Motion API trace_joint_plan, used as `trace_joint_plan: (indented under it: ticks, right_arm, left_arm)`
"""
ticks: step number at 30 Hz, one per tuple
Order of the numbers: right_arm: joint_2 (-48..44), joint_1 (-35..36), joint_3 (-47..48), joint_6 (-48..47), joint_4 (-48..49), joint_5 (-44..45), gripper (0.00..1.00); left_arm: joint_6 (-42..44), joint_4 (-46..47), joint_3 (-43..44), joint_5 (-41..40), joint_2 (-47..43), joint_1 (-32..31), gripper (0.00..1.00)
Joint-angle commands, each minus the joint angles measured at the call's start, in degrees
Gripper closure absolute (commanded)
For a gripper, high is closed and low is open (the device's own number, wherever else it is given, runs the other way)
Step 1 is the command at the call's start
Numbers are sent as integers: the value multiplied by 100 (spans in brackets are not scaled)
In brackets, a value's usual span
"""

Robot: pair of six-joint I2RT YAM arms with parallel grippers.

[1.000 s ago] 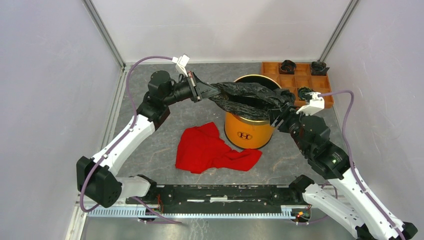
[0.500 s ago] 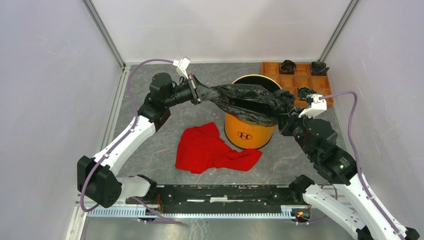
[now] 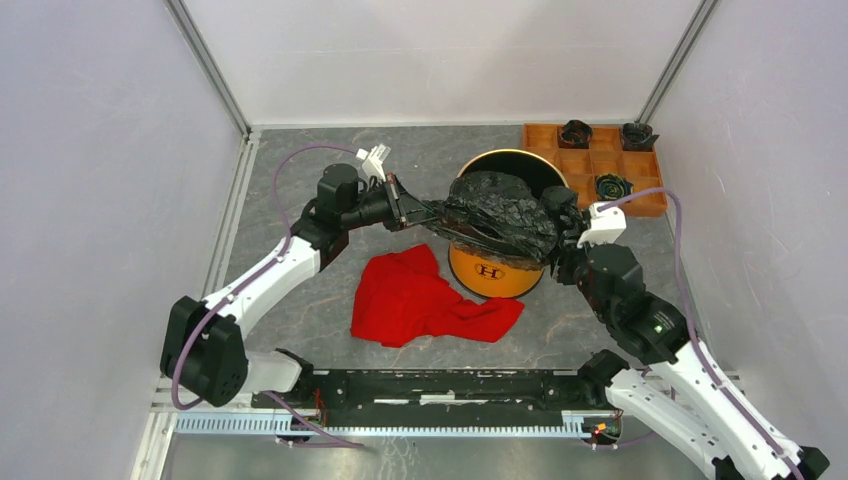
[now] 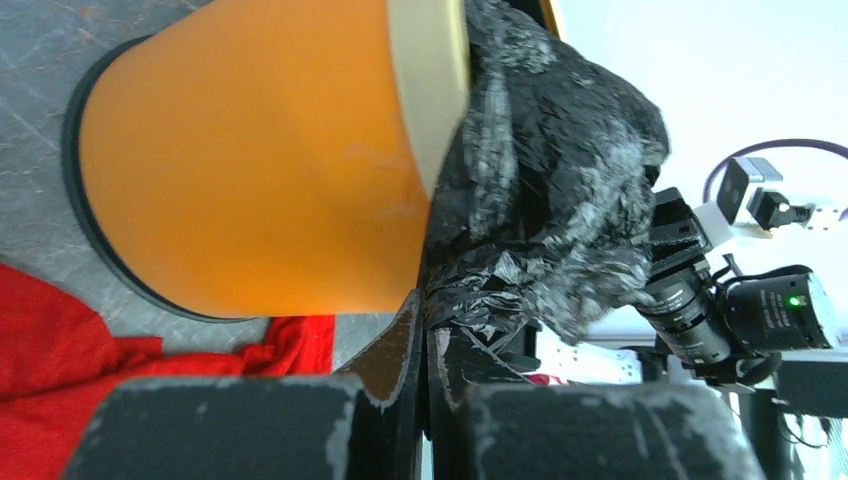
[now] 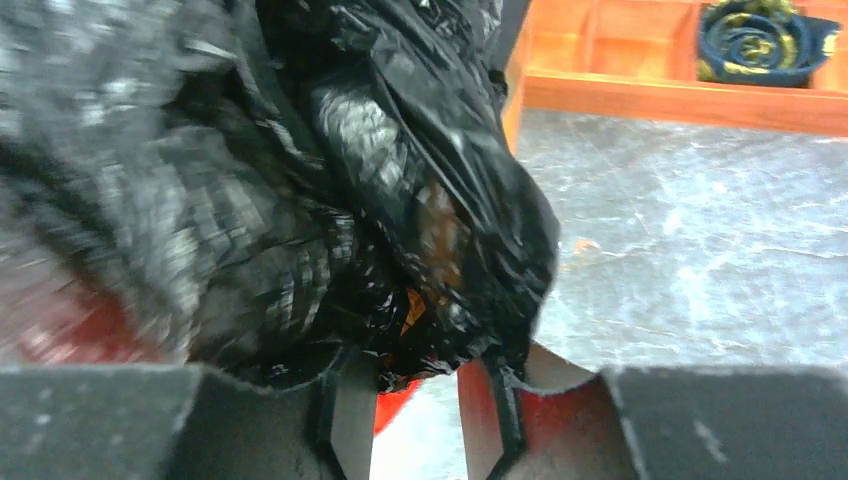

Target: Put the trash bags into the trash bin

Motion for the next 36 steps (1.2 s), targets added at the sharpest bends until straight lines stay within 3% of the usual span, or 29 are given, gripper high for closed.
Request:
trace_joint_plan:
  ticks: [1, 4, 7, 11, 14, 20, 23, 31, 36]
  right_arm:
    - [199, -2, -331, -814, 508, 980, 57]
    - [337, -8, 136, -1102, 109, 1028, 39]
    - [270, -7, 787, -1359, -530, 461, 18]
    - [129, -8, 1593, -1507, -1767, -445, 8]
    - [-88, -9, 2055, -1871, -2042, -1222, 2]
    - [413, -9, 2269, -3244, -1411, -3121, 2]
    - [914, -3, 2206, -3656, -815, -3327, 2]
    - [1506, 75, 2444, -4197, -59, -2795, 2]
    - [1715, 301, 2309, -4392, 126, -1283, 4]
  left_arm:
    - [505, 122, 83, -298, 274, -20, 91]
    - [664, 129, 279, -329, 469, -39, 85]
    - [731, 162, 364, -373, 498, -55, 81]
    - [740, 174, 336, -290, 487, -55, 81]
    - [725, 174, 305, -266, 426, -55, 80]
    - [677, 174, 342, -252, 415, -55, 80]
    - [562, 241, 367, -202, 467, -62, 80]
    - [486, 262, 445, -243, 461, -64, 80]
    - [469, 262, 489, -240, 502, -64, 81]
